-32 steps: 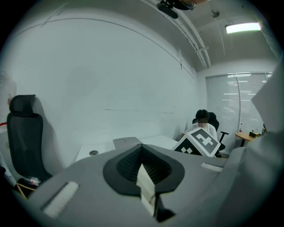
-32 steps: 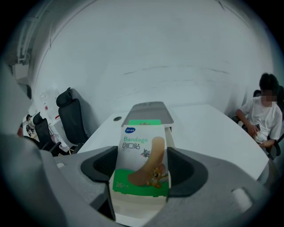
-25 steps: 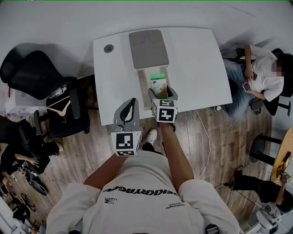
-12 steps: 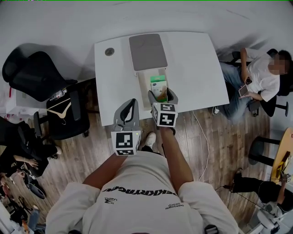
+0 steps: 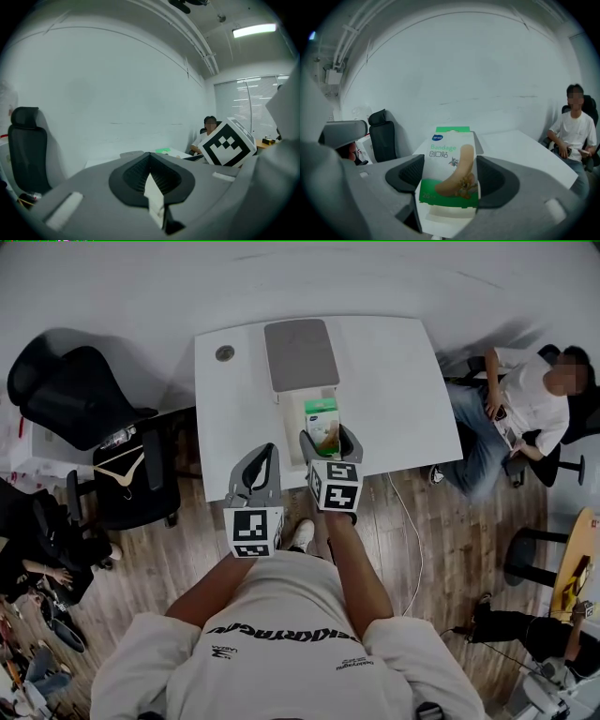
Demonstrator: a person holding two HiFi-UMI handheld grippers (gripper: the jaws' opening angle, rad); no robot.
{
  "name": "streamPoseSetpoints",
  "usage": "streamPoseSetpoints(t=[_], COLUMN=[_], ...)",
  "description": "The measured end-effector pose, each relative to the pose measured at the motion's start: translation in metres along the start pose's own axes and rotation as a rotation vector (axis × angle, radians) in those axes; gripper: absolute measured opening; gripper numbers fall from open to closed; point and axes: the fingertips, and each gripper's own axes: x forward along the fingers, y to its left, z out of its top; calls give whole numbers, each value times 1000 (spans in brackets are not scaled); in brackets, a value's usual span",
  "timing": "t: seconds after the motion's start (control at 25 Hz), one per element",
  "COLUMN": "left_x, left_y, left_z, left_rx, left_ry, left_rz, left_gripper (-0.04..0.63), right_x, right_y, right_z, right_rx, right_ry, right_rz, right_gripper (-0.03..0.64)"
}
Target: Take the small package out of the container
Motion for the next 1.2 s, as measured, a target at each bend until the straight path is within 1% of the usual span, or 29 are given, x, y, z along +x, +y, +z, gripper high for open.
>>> streamPoseSetpoints(t=[0.08, 0.24, 0.56, 0.92, 1.2], left_x=[0, 0, -3, -1, 2], left_y=[3, -4, -6, -6, -4], left_z=[-1, 2, 9, 12, 18], left_rx=[7, -15, -8, -9, -13], left_ry=[0, -7, -25, -38, -45], left_rz=[7, -11, -12, -9, -10], left_gripper=[3, 3, 4, 3, 3], right_x=[-5, -15, -34, -47, -57], right_y=[1, 2, 7, 12, 15], right_z=[4, 11, 26, 37, 54], right_rx=[-1, -11, -24, -21, -29], right_ry=[-17, -47, -110, -152, -197], right_rz=[1, 3, 15, 32, 34], right_gripper=[347, 347, 347, 347, 347])
